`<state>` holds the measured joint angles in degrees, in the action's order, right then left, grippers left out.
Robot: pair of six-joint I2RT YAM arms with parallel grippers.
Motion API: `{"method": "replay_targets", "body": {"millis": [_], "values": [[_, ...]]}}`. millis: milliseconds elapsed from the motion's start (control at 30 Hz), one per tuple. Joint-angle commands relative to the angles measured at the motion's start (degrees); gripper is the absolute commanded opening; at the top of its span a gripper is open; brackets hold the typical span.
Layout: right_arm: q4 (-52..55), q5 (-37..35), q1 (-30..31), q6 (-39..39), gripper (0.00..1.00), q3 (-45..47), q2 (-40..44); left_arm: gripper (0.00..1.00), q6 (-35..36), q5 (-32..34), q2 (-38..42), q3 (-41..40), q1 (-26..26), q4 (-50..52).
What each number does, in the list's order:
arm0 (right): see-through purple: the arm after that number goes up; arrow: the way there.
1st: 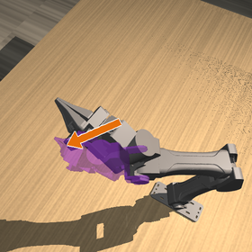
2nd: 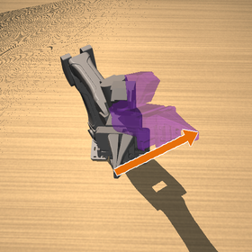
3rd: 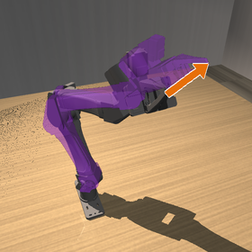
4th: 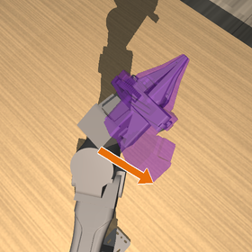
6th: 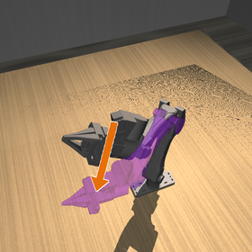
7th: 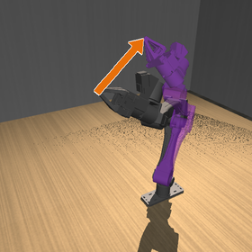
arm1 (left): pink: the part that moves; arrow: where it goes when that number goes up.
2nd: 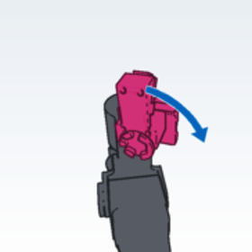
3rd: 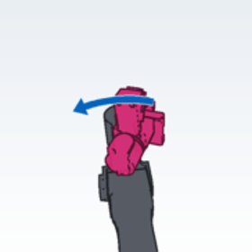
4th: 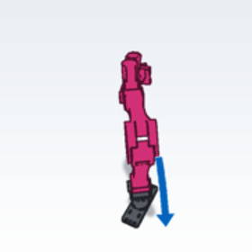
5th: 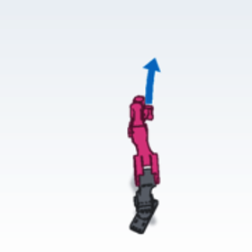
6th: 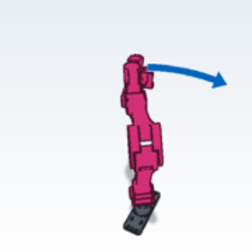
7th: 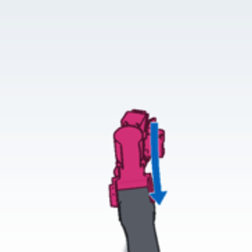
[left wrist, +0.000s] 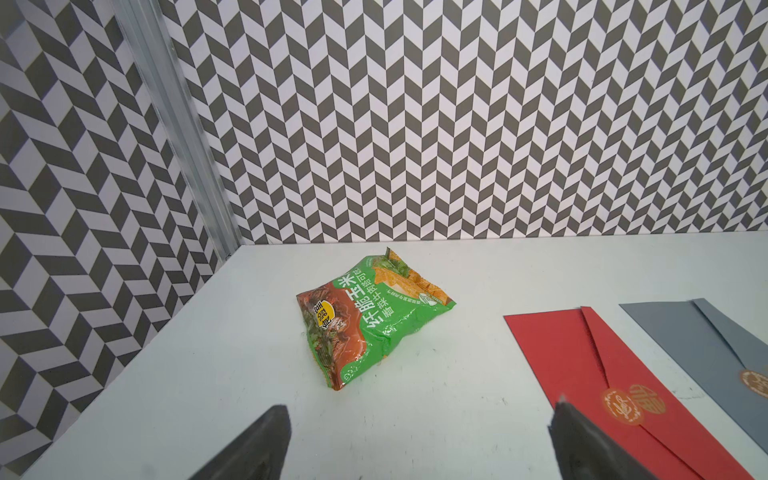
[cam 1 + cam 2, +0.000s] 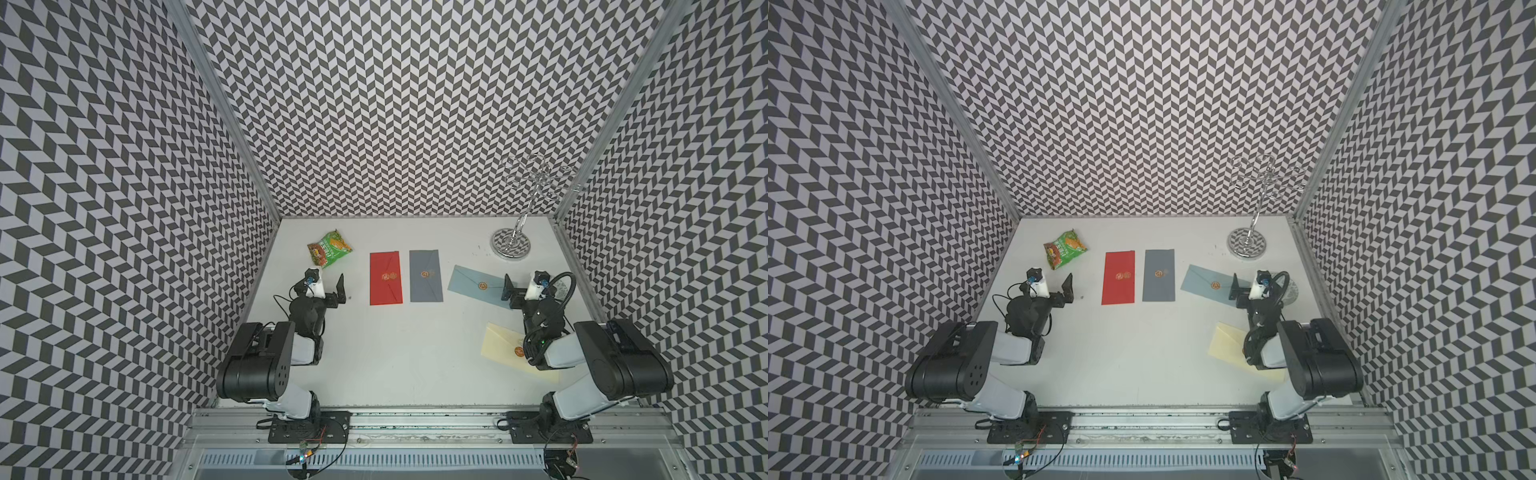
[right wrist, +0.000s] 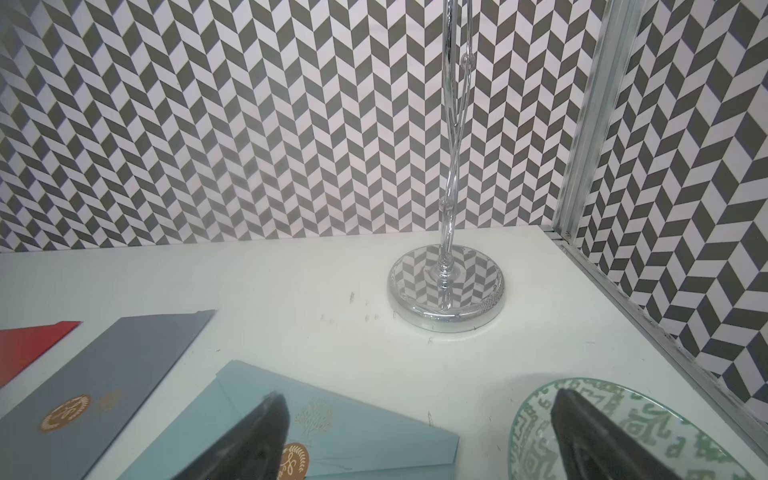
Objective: Open the envelope
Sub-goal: Adjust the envelope at the center of the board.
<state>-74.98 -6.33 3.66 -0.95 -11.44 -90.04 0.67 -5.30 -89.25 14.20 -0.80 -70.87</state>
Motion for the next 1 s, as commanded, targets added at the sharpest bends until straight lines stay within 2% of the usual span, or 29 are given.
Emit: {"method": "replay_targets", "body": {"millis": [0, 433, 567, 667, 767, 800, 867, 933, 967], "values": [[-2.2, 0.4, -0.1, -0.2, 1.0, -0.8, 0.1, 1.0, 0.3, -0.3, -0.2, 1.0, -0.2, -0.7], [-1.6, 1.4, -0.5, -0.1, 1.0, -0.7, 0.1, 1.0, 0.4, 0.1, -0.1, 0.8, 0.0, -0.7], [-2.5, 2.6, -0.5, -0.6, 1.0, -0.8, 0.4, 1.0, 1.5, 1.0, 0.7, -1.1, 1.1, -3.6], [-4.1, 4.8, -0.3, -2.2, 1.0, 0.7, 1.7, 1.0, 2.4, 4.0, 2.5, -4.9, 2.6, -9.4], [-4.1, 2.6, -0.2, -1.3, 1.0, 1.5, 3.7, 1.0, 2.1, 8.1, 6.3, -7.1, 3.7, -10.0], [-2.9, 2.6, -0.2, -1.4, 1.0, 1.3, 4.7, 1.0, 1.5, 10.1, 8.4, -7.2, 4.1, -8.4], [2.8, -0.7, 0.9, -1.0, 1.0, -0.2, 8.1, 1.0, -2.2, 14.6, 14.6, -5.7, 4.1, 1.7], [15.8, -4.0, 1.5, 2.0, 1.0, -4.7, 14.1, 1.0, -7.8, 18.2, 20.2, -0.6, 3.5, 17.2], [23.4, -4.5, 1.5, 3.5, 1.0, -6.9, 16.4, 1.0, -9.2, 19.2, 21.4, 1.3, 3.3, 21.5]]}}
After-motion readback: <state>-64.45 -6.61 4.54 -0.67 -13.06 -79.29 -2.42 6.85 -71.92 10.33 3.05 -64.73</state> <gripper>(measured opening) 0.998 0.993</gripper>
